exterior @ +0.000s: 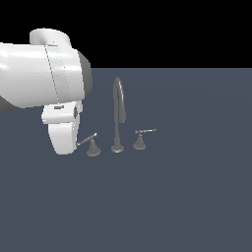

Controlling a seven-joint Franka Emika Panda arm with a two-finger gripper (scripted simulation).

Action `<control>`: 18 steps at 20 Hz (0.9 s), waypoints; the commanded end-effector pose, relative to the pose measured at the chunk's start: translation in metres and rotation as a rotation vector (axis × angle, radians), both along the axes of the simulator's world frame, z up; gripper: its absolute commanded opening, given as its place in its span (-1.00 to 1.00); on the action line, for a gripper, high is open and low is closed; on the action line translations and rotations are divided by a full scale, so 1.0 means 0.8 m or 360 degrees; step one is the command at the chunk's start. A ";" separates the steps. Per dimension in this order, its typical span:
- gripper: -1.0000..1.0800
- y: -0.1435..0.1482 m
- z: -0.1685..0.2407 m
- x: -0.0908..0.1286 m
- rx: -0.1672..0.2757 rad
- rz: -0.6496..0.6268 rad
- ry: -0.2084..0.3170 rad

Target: Turn on the faucet by rotating a designated handle.

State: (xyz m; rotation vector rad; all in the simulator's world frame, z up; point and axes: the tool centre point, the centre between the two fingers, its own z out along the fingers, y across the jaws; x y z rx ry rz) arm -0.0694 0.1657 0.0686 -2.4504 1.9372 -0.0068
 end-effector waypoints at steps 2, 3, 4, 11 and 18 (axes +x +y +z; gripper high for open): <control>-1.00 0.004 -0.001 -0.008 -0.0001 0.0015 0.0010; -1.00 -0.002 -0.001 -0.009 -0.0002 0.0012 0.0011; -1.00 -0.009 -0.002 -0.011 -0.0003 0.0008 0.0012; -1.00 -0.056 -0.004 -0.020 -0.0013 -0.0019 0.0020; -1.00 -0.054 -0.002 -0.022 -0.0003 0.0034 0.0016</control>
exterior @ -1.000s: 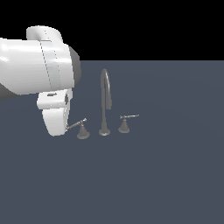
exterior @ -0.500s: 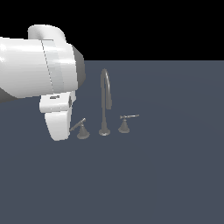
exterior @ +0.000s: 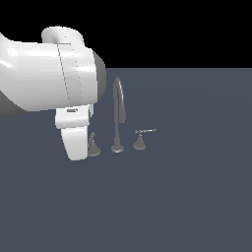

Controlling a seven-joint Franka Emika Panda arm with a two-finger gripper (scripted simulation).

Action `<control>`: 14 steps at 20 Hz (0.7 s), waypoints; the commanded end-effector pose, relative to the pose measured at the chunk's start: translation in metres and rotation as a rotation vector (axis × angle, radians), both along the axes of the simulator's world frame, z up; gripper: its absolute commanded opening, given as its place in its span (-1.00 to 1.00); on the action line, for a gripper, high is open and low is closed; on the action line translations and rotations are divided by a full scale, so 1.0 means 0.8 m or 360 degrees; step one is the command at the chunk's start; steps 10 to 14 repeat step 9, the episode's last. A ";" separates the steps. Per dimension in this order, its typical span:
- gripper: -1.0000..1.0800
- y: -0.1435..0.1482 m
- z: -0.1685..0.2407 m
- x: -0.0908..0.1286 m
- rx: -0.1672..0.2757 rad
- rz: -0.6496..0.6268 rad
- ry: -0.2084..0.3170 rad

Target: Turn on the faucet by rotating a designated handle.

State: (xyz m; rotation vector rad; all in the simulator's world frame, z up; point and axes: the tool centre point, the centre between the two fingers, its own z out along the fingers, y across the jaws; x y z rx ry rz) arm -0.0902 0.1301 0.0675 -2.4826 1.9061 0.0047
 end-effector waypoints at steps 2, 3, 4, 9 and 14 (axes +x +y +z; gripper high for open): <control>-1.00 -0.025 -0.001 0.011 -0.0006 -0.0027 0.0003; -1.00 -0.033 -0.001 0.014 -0.0008 -0.0034 0.0004; -1.00 -0.041 -0.002 0.018 -0.0009 -0.0042 0.0004; -1.00 -0.073 -0.003 0.031 -0.0016 -0.0073 0.0008; -1.00 -0.073 -0.003 0.031 -0.0016 -0.0073 0.0008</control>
